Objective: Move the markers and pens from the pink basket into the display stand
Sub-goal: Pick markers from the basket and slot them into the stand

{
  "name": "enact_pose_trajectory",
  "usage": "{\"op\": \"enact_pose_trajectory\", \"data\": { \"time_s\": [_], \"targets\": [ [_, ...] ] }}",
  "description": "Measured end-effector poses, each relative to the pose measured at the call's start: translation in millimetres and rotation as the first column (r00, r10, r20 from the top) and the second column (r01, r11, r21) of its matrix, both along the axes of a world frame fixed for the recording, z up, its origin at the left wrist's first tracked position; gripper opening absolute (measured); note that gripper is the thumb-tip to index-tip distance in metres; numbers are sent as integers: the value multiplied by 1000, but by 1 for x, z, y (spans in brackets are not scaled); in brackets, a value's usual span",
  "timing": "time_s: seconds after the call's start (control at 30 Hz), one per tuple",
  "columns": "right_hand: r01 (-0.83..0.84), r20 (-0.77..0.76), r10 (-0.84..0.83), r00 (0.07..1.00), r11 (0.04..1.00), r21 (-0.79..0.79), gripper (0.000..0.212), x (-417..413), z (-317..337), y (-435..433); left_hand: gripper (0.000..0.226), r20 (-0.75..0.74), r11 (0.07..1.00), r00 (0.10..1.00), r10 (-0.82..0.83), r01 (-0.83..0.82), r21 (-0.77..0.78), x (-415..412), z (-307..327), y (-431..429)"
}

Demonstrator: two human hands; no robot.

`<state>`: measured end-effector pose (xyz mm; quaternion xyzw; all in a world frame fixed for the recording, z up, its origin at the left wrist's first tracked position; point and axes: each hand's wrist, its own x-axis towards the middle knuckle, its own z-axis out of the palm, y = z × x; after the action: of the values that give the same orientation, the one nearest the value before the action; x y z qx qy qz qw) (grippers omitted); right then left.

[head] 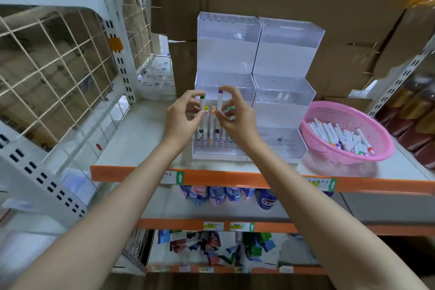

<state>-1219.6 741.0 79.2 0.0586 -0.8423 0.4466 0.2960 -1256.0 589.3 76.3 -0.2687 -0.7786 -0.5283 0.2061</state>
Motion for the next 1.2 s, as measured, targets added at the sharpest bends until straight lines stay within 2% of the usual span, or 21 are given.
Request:
{"op": "enact_pose_trajectory", "data": {
  "time_s": [0.2,0.53,0.73,0.9,1.2],
  "targets": [
    [32,-4,-32,999,999,10,45,-10,-2,-18,37,25,999,1000,6,-7,54,-7,-2,-7],
    [37,-36,-37,999,999,12,44,-14,-11,-22,32,65,999,998,-26,23,43,-10,-18,-9],
    [57,6,-57,998,997,43,45,-17,-6,-24,26,17,994,1000,-16,18,-107,-16,-25,-9],
    [42,-19,-40,999,996,76,42,-14,-12,-26,27,45,995,999,9,-5,-102,-15,-31,-12],
    [36,27,-39,999,994,102,42,-9,-14,-24,25,64,985,998,-3,14,-172,-9,-33,-11]
  ]
}}
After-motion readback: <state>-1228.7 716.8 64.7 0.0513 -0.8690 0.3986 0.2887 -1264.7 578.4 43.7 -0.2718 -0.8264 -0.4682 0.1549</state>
